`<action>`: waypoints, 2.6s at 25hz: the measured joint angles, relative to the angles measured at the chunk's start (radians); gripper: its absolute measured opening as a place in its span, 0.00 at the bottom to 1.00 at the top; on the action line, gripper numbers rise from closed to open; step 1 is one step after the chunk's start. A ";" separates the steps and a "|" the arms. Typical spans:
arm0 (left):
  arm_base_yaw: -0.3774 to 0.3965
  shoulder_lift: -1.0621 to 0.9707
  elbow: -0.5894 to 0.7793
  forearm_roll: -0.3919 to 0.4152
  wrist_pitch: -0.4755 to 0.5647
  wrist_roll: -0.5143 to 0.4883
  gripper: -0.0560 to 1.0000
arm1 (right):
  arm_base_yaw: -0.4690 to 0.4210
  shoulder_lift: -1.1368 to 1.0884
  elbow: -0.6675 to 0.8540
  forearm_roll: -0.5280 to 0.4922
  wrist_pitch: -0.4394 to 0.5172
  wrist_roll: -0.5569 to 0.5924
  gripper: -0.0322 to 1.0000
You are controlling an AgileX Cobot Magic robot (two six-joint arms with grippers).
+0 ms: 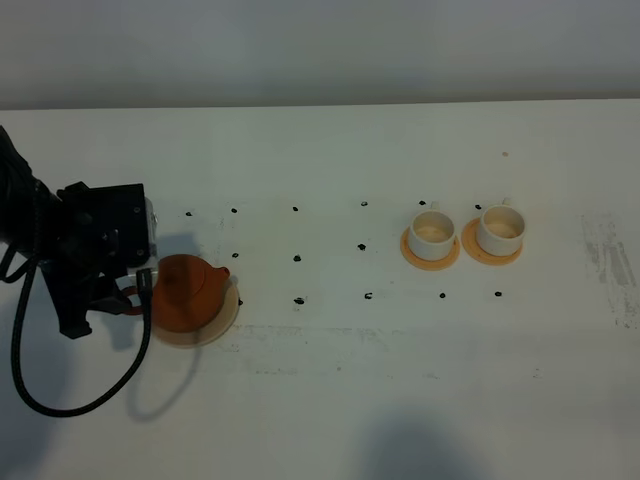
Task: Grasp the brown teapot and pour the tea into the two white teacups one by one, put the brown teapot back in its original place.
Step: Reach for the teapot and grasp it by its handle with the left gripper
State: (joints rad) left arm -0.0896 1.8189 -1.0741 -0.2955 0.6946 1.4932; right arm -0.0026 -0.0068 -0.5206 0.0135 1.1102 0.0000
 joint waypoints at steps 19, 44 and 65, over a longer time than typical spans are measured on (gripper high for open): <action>-0.011 0.010 0.000 0.006 -0.012 -0.020 0.44 | 0.000 0.000 0.000 0.000 0.000 0.000 0.47; -0.035 0.027 0.000 0.029 -0.040 -0.048 0.44 | 0.000 0.000 0.000 0.000 0.000 0.000 0.47; -0.040 0.057 0.000 0.053 -0.044 -0.078 0.44 | 0.000 0.000 0.000 0.000 0.000 0.000 0.47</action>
State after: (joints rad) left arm -0.1294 1.8759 -1.0741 -0.2423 0.6506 1.4154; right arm -0.0026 -0.0068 -0.5206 0.0135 1.1102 0.0000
